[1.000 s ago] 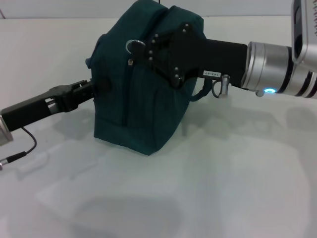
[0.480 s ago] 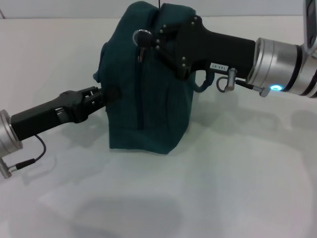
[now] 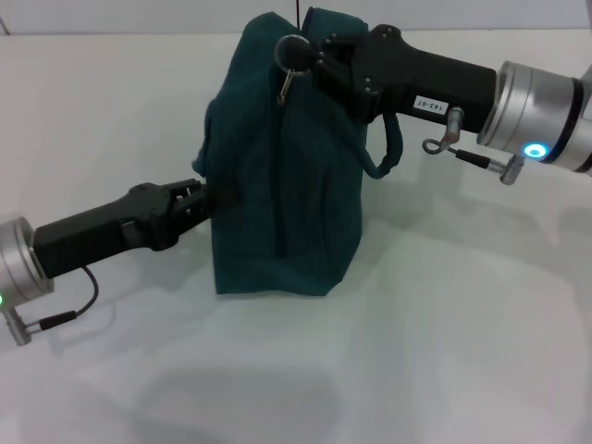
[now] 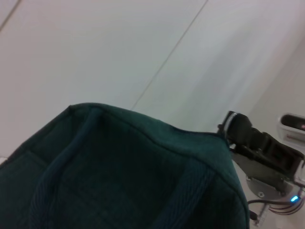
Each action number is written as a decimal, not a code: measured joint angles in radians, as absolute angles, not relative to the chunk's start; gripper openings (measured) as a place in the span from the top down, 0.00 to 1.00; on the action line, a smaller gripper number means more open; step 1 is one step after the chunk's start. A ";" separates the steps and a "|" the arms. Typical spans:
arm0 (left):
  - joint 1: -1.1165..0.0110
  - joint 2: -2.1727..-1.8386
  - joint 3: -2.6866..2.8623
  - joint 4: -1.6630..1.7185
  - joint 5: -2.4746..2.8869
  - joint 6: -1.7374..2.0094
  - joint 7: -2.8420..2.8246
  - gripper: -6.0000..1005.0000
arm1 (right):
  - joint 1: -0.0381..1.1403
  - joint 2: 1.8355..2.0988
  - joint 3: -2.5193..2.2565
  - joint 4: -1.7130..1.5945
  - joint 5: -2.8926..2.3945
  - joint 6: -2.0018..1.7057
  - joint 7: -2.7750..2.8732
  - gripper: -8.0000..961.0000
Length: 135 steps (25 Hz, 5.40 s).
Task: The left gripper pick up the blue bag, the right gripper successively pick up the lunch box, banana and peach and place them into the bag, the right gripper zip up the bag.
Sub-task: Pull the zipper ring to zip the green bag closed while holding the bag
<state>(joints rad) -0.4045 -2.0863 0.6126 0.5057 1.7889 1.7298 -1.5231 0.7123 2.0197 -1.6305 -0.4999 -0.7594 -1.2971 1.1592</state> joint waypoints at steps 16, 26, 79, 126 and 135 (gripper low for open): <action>-0.405 -2.085 0.680 0.502 1.793 1.745 -1.508 0.93 | 0.698 2.018 -1.599 -0.485 -0.759 -1.316 1.222 0.98; -0.395 -2.083 0.709 0.503 1.790 1.815 -1.452 0.93 | 0.696 2.016 -1.562 -0.478 -0.759 -1.308 1.233 0.98; -0.329 -2.078 0.329 0.526 1.695 1.812 -1.594 0.27 | 0.513 2.021 -1.549 -0.559 -0.735 -1.231 1.185 0.97; -0.721 -2.016 0.743 0.657 1.943 1.618 -2.084 0.48 | 0.515 2.020 -1.510 -0.544 -0.735 -1.292 1.150 0.97; -0.716 -2.016 0.741 0.656 1.930 1.617 -2.087 0.87 | 0.510 2.022 -1.509 -0.544 -0.735 -1.315 1.149 0.97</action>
<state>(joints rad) -0.7157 -2.0162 0.7409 0.6560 1.9299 1.6173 -2.0871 0.5099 2.0217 -1.5094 -0.5442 -0.7348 -1.3151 1.1489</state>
